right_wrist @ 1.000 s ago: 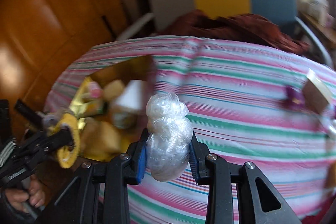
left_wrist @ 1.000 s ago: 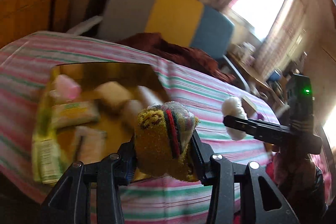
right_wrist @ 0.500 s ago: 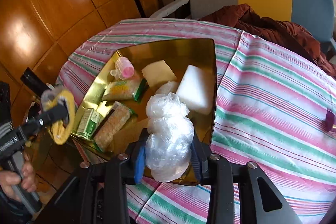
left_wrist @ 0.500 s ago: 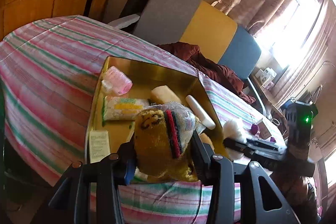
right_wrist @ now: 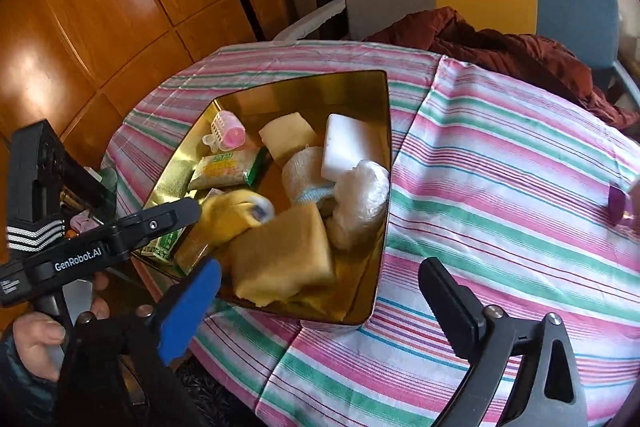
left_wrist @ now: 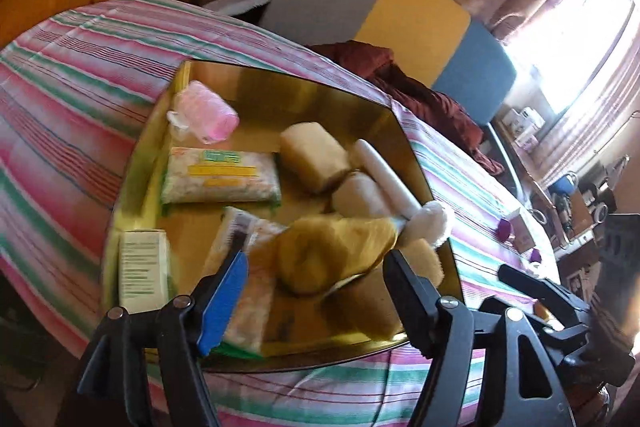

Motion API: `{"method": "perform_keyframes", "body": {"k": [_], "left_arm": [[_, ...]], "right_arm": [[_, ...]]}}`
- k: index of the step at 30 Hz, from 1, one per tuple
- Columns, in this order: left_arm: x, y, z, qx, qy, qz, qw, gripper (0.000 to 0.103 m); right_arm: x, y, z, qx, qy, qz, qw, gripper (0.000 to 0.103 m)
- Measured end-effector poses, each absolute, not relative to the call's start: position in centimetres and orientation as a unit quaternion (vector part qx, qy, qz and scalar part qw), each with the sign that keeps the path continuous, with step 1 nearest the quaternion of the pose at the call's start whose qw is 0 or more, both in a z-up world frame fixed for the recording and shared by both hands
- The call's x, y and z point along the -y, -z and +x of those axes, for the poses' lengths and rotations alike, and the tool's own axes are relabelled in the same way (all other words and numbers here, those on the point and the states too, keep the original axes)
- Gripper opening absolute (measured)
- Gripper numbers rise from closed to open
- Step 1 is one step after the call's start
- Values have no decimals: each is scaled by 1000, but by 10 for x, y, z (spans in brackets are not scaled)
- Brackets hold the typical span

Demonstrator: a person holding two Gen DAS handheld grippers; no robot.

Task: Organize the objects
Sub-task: 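Carry the hat and plastic bundle over the gold tray and release them, then withdraw both open grippers from the tray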

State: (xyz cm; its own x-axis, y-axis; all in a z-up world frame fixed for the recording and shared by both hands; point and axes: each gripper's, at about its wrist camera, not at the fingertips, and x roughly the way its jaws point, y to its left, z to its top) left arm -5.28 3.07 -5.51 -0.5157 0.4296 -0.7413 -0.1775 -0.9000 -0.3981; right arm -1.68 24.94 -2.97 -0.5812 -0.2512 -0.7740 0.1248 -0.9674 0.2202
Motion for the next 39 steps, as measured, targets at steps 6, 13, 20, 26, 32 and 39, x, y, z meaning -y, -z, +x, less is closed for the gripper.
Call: {"method": "perform_keyframes", "body": {"k": [6, 13, 20, 26, 32, 39], "left_arm": [[-19, 39, -37, 114, -891, -415, 144, 70], [-25, 14, -25, 83, -917, -366, 137, 70], [-37, 6, -17, 43, -923, -357, 135, 63], [-51, -4, -8, -6, -934, -335, 122, 63], [-57, -7, -4, -13, -932, -337, 131, 63], [-67, -12, 0, -32, -933, -333, 135, 63]], "right_arm": [[-235, 11, 8, -7, 938, 343, 47, 103], [-232, 23, 7, -5, 931, 366, -4, 103], [-247, 39, 10, 53, 915, 399, -8, 99], [-250, 39, 16, 56, 915, 400, -10, 100], [-254, 36, 21, 48, 921, 386, -21, 101], [-270, 33, 25, 50, 923, 380, -40, 102]]}}
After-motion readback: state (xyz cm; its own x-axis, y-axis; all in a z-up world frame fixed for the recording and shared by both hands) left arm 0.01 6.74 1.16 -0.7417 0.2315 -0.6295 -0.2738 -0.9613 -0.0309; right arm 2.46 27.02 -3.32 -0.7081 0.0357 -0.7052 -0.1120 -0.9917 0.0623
